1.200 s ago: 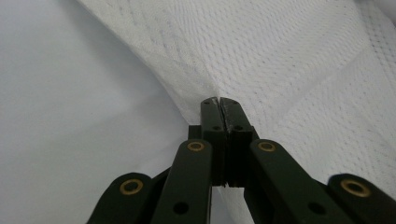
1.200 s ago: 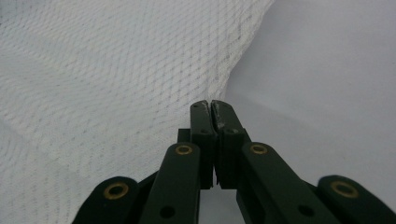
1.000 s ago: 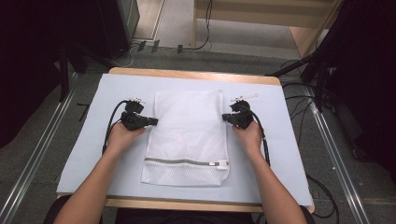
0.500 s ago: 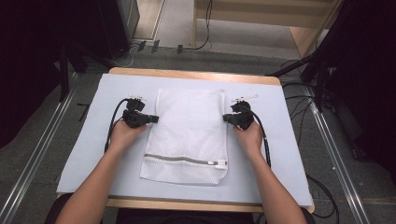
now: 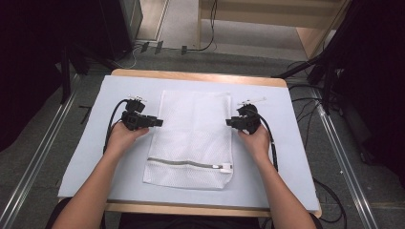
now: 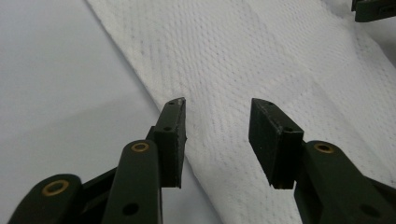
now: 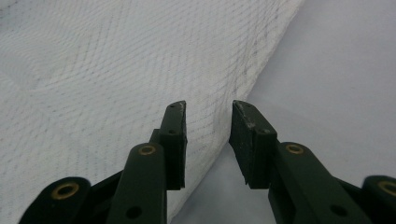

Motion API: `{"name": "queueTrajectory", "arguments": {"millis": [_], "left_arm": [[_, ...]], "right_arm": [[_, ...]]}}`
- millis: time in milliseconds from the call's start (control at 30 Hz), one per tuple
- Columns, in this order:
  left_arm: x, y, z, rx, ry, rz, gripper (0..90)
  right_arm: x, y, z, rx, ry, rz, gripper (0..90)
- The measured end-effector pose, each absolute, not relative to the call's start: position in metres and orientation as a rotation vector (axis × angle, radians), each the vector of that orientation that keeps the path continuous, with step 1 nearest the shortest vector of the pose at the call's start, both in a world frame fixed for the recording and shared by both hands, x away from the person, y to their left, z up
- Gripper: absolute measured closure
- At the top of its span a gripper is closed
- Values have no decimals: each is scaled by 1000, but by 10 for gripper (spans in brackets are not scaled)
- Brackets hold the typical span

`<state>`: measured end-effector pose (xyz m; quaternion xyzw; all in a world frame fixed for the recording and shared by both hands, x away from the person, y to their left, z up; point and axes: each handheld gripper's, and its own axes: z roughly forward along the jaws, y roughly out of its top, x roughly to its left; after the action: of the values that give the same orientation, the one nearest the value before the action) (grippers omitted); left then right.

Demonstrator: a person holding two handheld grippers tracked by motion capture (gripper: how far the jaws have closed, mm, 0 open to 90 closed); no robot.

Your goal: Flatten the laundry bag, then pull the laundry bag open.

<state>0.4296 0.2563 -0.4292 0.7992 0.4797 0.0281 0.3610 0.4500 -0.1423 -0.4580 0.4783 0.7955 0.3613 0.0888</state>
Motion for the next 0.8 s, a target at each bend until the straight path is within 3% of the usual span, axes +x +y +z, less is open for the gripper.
{"name": "queueTrajectory", "arguments": {"millis": [633, 800], "left_arm": [[417, 238, -414, 2101, 1143, 25, 465], [411, 232, -411, 2117, 1113, 4, 428]], "right_arm": [[426, -144, -443, 1363, 2383, 1148, 676], [414, -146, -438, 1333, 2396, 1175, 609]]}}
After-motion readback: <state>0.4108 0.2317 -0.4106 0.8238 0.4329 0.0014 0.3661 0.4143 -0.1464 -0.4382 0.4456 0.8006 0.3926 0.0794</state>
